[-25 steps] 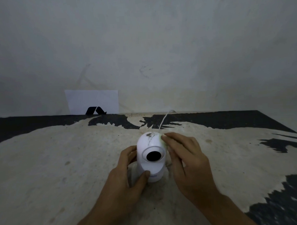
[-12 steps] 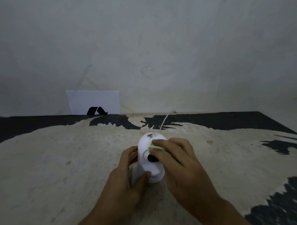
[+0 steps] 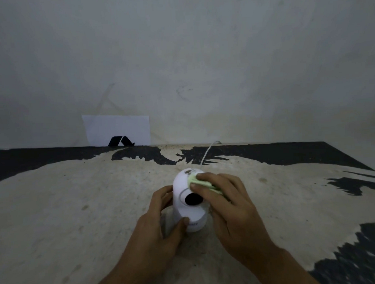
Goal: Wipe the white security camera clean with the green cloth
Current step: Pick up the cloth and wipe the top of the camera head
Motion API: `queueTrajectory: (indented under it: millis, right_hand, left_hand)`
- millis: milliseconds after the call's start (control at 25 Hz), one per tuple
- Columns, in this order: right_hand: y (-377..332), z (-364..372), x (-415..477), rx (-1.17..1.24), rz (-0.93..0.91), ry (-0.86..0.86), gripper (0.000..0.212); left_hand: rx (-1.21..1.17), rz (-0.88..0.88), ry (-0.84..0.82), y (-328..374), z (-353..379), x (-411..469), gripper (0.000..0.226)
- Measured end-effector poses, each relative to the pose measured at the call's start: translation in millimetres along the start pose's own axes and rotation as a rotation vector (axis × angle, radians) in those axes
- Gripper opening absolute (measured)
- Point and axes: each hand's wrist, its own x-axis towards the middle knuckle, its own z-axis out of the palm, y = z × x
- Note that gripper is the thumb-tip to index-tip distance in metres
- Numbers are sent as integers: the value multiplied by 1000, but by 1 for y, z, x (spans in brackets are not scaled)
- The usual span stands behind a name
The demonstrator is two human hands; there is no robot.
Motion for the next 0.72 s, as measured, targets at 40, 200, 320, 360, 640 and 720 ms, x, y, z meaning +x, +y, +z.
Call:
queueTrajectory:
  millis: [40,200,320,360,640,720]
  right_hand:
    - [2,2,0,26,39,23,49]
    - [13,8,-2,82,233,20,34]
    - [19,6,-6,103,329,-28,39]
    - [18,5,-6,96,316,23,38]
    - [13,6,-5,36,190,37,33]
    - [16,1,-5,29,219,10,33]
  left_hand:
    - [6,-3,2,0,0,0,57]
    - [21,0,22,1,1,-1,56]
    - [13,9,18,3,0,-2,55]
    - [10,15,18,3,0,-2,55]
    - [-2,14,22,3,0,-2,57]
    - [5,18,15,2,0,-3,57]
